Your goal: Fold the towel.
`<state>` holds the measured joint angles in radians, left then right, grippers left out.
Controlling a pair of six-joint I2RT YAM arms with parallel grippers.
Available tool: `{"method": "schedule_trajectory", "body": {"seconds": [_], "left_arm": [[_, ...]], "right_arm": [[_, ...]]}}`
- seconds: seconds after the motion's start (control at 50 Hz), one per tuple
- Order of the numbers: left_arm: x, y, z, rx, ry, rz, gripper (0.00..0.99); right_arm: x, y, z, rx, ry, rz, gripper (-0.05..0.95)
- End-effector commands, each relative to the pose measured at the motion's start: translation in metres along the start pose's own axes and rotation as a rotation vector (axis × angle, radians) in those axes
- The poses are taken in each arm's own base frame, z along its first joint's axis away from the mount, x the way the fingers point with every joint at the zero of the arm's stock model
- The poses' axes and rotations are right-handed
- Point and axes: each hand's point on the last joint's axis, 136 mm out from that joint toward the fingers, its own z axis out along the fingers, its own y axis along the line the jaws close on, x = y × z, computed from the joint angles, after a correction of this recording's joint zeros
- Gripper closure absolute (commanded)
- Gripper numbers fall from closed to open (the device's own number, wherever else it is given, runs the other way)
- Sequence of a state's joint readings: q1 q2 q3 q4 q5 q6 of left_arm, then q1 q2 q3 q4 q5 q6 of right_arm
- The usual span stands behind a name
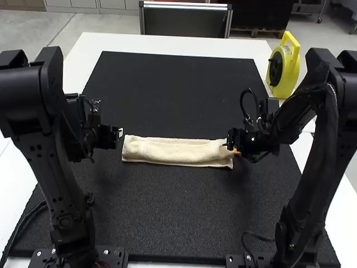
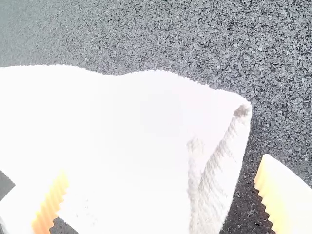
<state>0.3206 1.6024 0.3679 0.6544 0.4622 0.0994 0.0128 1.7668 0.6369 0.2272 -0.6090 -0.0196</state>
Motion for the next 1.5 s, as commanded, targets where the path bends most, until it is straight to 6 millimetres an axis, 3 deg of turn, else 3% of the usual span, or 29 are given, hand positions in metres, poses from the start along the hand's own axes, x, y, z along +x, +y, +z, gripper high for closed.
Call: {"method": "schedule_trajectory", "body": {"seconds": [0.0, 0.48, 1.06, 1.3, 1.36, 1.48], "left_arm": [[-0.007, 0.000, -0.003, 0.009, -0.025, -0.001, 0.036], [-0.007, 0.000, -0.003, 0.011, -0.022, -0.009, 0.036], [-0.007, -0.001, -0.003, 0.013, -0.023, -0.012, 0.036], [-0.005, 0.001, -0.005, 0.012, -0.019, -0.021, 0.036], [-0.004, 0.005, -0.006, 0.003, -0.019, -0.027, 0.036], [-0.002, 0.011, -0.008, -0.009, -0.017, -0.034, 0.036]], "right_arm": [[0.021, 0.025, 0.010, -0.090, 0.078, 0.004, 0.00], [0.034, 0.042, 0.010, -0.142, 0.137, 0.027, 0.00], [0.033, 0.046, 0.007, -0.144, 0.138, 0.024, 0.00], [0.033, 0.039, 0.004, -0.134, 0.130, 0.041, 0.40], [0.031, 0.034, 0.002, -0.125, 0.123, 0.052, 0.55], [0.028, 0.026, -0.001, -0.109, 0.103, 0.064, 0.70]]}}
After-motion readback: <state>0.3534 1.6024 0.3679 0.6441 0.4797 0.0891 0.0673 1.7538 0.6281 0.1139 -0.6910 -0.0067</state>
